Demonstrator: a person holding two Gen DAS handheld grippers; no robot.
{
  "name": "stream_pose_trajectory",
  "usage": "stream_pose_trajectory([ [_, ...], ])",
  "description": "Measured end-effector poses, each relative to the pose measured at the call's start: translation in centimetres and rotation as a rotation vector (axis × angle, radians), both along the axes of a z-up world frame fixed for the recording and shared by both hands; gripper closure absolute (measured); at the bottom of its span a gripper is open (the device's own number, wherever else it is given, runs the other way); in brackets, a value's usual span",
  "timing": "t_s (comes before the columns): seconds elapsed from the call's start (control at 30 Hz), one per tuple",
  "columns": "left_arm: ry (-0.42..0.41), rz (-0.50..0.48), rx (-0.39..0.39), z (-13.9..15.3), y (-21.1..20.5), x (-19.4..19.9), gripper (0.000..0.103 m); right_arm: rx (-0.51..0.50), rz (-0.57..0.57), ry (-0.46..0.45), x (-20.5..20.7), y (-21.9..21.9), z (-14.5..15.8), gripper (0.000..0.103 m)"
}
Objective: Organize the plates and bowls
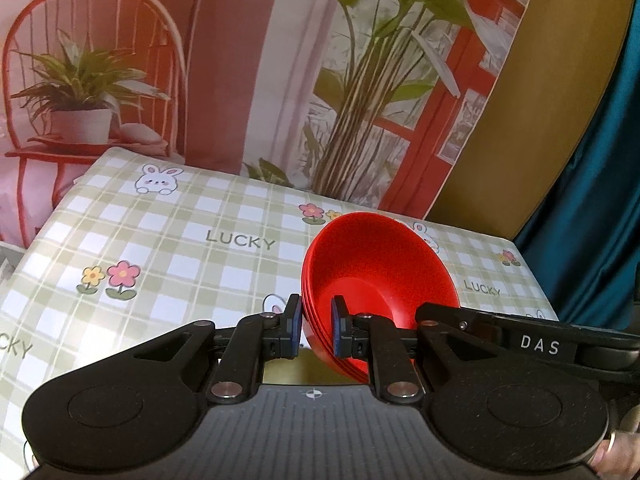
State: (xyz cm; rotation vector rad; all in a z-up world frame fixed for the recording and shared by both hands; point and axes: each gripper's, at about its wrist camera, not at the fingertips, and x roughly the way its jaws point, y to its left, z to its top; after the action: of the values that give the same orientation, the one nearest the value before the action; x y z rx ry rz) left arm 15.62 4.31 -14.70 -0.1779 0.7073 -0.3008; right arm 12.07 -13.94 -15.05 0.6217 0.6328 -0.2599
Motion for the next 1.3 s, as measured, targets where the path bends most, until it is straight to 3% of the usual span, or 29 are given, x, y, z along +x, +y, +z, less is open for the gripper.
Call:
stream_pose_trajectory([
  [0.5, 0.052, 0.034, 0.009, -2.4, 2.4, -2.9, 0.086, 0.026, 0.083, 0.068, 0.3, 3.7, -2.6, 0.089],
  [1.3, 0.177, 0.039, 0.0, -6.6, 3.5, -4.0, 0.086, 0.033, 0.129, 0.155, 0.3, 5.5, -5.5, 0.089],
])
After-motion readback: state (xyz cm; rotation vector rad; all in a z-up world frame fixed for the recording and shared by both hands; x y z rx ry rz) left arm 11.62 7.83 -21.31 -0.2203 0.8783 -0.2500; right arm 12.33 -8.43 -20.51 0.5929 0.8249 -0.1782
